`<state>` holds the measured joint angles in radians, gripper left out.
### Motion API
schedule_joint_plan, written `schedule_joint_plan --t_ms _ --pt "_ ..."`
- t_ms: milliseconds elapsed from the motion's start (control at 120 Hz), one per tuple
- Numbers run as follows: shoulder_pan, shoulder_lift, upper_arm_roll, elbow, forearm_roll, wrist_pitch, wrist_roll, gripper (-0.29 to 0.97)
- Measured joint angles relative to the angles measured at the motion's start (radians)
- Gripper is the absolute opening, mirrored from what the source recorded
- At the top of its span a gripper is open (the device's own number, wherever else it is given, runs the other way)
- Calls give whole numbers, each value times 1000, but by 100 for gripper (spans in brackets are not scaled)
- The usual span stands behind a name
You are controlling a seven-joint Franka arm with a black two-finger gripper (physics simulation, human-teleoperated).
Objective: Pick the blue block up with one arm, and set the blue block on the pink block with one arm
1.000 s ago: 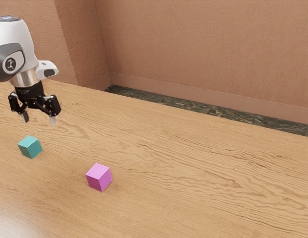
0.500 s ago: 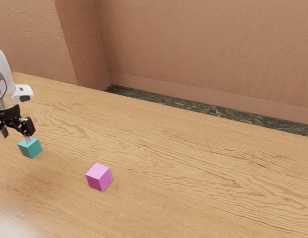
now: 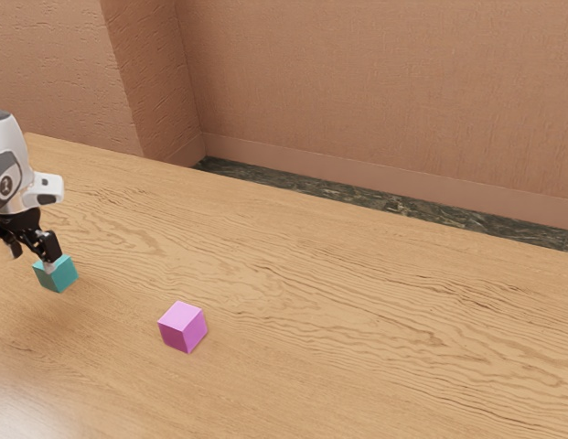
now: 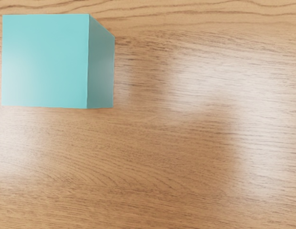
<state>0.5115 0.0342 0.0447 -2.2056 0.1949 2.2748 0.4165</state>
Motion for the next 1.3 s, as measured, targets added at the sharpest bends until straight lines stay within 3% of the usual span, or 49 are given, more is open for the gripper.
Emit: schedule_joint_plan --t_ms 900,1142,1300 --pt "74 225 -21 200 -2 14 165 68" --pt "153 295 -111 272 -1 13 182 68" --pt "168 303 -127 277 -2 9 191 68"
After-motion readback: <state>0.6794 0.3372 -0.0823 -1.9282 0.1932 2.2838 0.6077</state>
